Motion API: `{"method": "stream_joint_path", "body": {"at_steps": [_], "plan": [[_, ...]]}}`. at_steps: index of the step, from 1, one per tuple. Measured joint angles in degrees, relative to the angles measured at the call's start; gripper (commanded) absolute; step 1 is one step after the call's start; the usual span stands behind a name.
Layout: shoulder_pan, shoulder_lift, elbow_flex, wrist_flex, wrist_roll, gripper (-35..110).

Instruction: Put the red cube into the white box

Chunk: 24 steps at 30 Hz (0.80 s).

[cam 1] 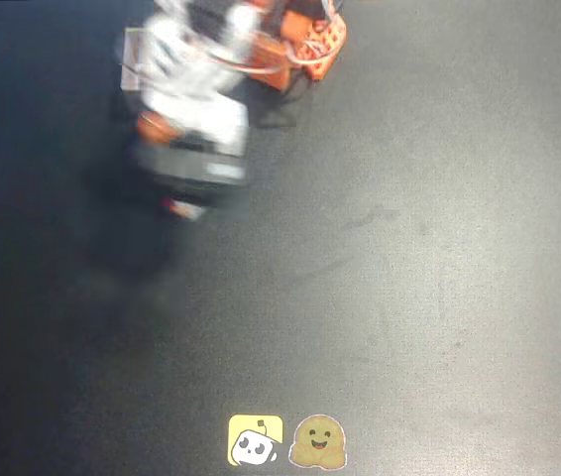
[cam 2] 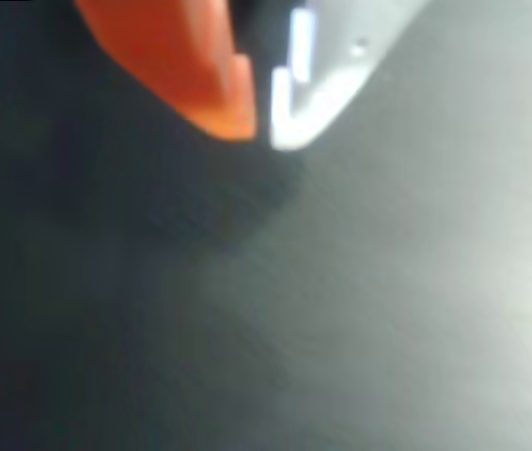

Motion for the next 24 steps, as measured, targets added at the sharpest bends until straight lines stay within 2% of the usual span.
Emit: {"method": "stream_joint_path", "body": {"at_steps": [7,19,24], "plan": [[-13.54,10.55,7.65,-1.23,0.26,0],[-17.49,42.10,24.70,7.91,2.90,0],[-17.49,45.44,27.42,8.61,6.50,0]]}}
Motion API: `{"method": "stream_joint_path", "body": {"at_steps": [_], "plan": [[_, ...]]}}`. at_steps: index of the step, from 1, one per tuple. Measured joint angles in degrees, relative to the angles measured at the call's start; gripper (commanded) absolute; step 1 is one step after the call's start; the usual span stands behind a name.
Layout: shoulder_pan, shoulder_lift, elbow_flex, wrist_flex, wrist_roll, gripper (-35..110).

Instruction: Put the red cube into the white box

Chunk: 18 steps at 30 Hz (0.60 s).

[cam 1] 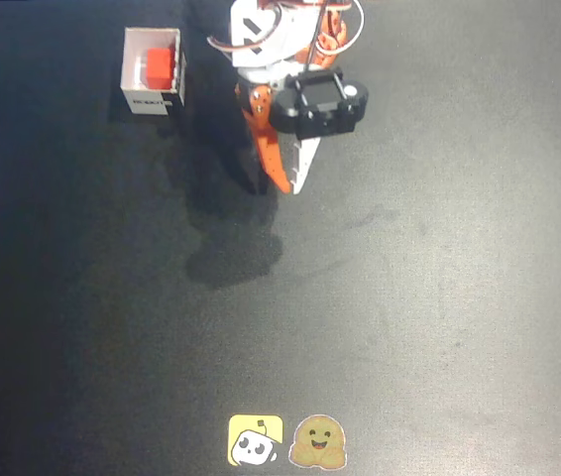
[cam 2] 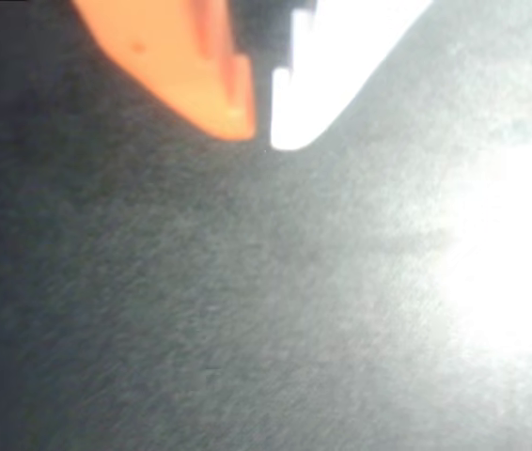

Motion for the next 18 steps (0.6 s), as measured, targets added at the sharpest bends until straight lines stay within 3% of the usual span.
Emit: {"method": "stream_joint_path", "body": {"at_steps": [6,18], "plan": [[0.09,0.44,5.45,-0.09,9.49,0],[0.26,0.09,5.71,18.54,12.04,0]]}}
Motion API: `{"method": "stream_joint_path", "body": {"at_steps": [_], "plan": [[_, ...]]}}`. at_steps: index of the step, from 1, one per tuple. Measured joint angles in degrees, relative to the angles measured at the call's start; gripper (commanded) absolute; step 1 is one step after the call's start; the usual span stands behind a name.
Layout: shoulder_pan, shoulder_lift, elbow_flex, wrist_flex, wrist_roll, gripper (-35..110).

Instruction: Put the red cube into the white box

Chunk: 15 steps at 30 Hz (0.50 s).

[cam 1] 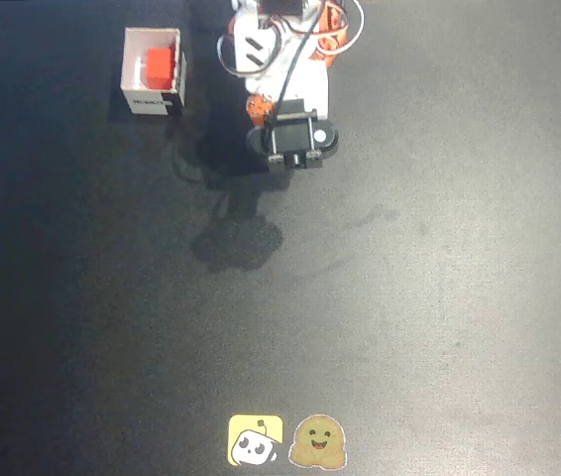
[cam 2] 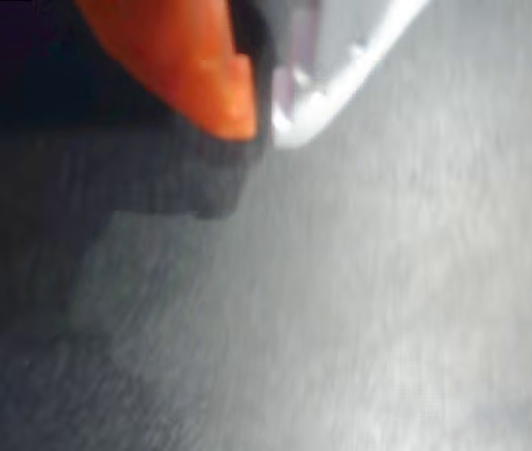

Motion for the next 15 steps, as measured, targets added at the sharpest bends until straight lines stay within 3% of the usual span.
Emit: {"method": "stream_joint_path", "body": {"at_steps": [15], "plan": [[0.00,0.09,0.00,0.53,-0.18,0]]}}
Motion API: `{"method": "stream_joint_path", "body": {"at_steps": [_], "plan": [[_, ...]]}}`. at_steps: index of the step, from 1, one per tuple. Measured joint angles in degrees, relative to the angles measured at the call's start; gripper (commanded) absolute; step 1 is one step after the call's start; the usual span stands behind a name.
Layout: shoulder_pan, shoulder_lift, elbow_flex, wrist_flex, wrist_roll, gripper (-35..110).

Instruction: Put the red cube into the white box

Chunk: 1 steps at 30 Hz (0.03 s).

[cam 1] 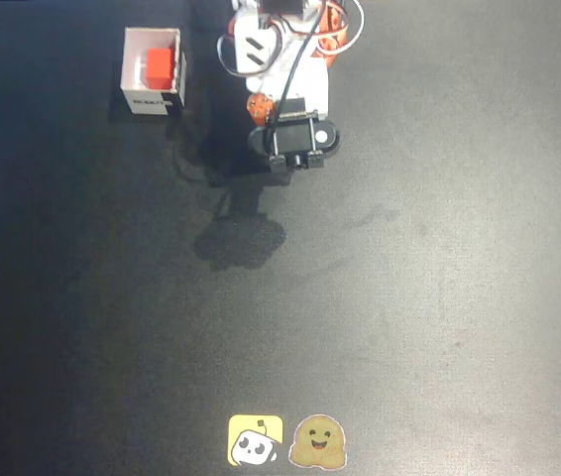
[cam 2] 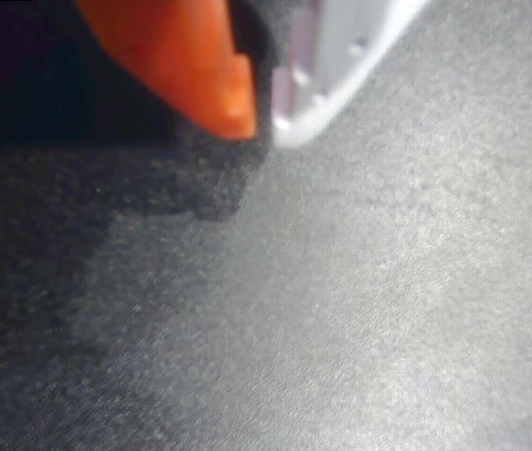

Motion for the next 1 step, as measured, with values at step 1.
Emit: {"method": "stream_joint_path", "body": {"at_steps": [1], "plan": [[0.00,0.00,0.00,0.00,0.00,0]]}}
